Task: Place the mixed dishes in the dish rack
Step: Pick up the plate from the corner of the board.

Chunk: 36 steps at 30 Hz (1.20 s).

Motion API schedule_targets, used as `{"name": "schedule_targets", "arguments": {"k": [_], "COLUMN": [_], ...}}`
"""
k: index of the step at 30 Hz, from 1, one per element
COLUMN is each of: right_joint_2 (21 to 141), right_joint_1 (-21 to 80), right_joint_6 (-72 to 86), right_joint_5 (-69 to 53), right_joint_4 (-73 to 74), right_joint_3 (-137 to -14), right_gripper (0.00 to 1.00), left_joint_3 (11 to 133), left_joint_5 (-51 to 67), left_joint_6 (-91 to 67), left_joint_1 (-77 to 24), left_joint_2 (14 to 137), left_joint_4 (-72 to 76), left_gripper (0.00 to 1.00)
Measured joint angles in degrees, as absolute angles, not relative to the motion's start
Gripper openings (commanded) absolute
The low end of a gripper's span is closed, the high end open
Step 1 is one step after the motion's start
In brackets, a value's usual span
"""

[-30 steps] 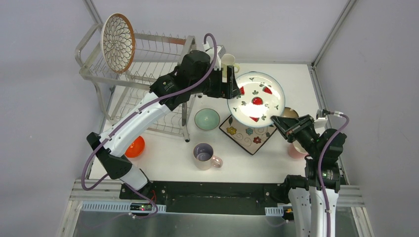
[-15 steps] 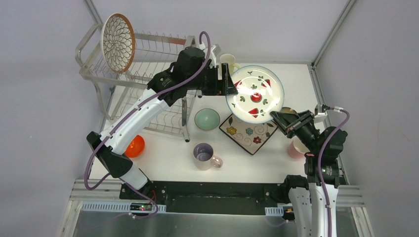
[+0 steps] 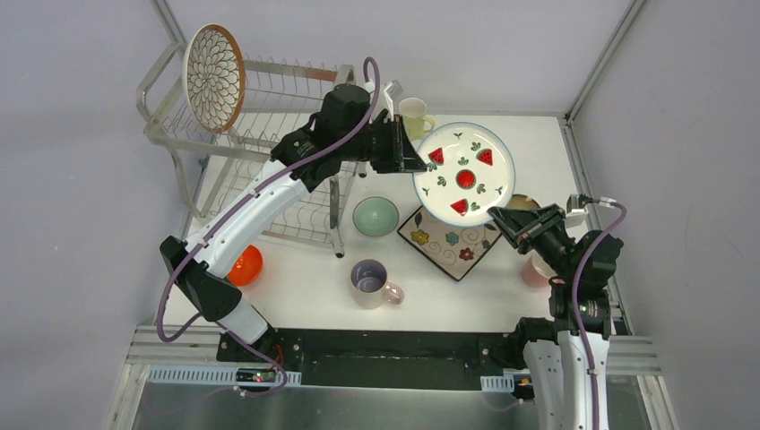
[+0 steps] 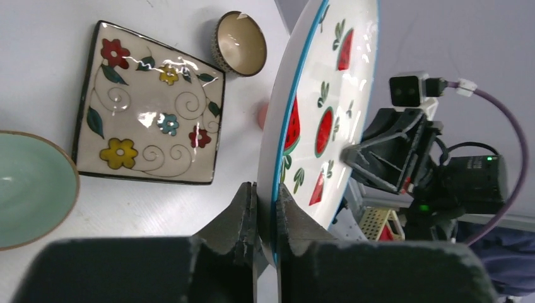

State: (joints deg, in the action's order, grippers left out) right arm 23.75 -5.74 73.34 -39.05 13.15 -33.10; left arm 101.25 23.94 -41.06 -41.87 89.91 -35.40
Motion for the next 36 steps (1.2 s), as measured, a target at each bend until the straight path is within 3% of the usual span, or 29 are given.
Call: {"name": "schedule_targets", "arguments": {"k": [3, 8, 17, 31, 32, 34, 36], "right_joint_2": [22.96, 21.63, 19.07, 18.68, 18.68, 18.68, 18.70], "right_joint_1": [-5.74, -5.74, -5.67, -5.67, -5.67, -5.67, -5.67], "right_joint_6": [71.79, 69.04, 65.39, 65.12, 65.04, 64.90, 64.58], "right_joint_5": [-38.41, -37.67, -35.59, -34.00, -33.85, -33.71, -33.52], "right_joint_4": [13.69, 18.00, 21.74, 22.09, 22.11, 22.28, 22.92], "right_joint_3": [-33.10, -33.12, -33.78, -33.85, -33.87, -34.11, -34.89], "right_gripper": [0.01, 0.18, 0.27, 0.76, 0.80, 0.98, 1.00], "left_joint_3": [100.97, 100.25, 99.22, 96.60, 96.60, 96.60, 96.60], "left_joint_5": [23.79, 23.00, 21.54, 20.16, 19.81, 19.40, 18.94], "left_joint_6": [-41.12, -40.80, -40.75, -43.03, -43.00, -42.96, -42.87], "left_joint_1": [-41.78, -42.06, -42.72, -42.70, -42.70, -42.70, -42.70], "left_joint_2": [90.39, 90.67, 90.63, 90.43, 90.35, 90.19, 90.02], "left_joint_4": [-35.11, -34.87, -34.26, -32.95, -32.95, -32.93, -32.93], "left_gripper": [0.00, 0.00, 0.00, 0.00, 0.00, 0.00, 0.00]}}
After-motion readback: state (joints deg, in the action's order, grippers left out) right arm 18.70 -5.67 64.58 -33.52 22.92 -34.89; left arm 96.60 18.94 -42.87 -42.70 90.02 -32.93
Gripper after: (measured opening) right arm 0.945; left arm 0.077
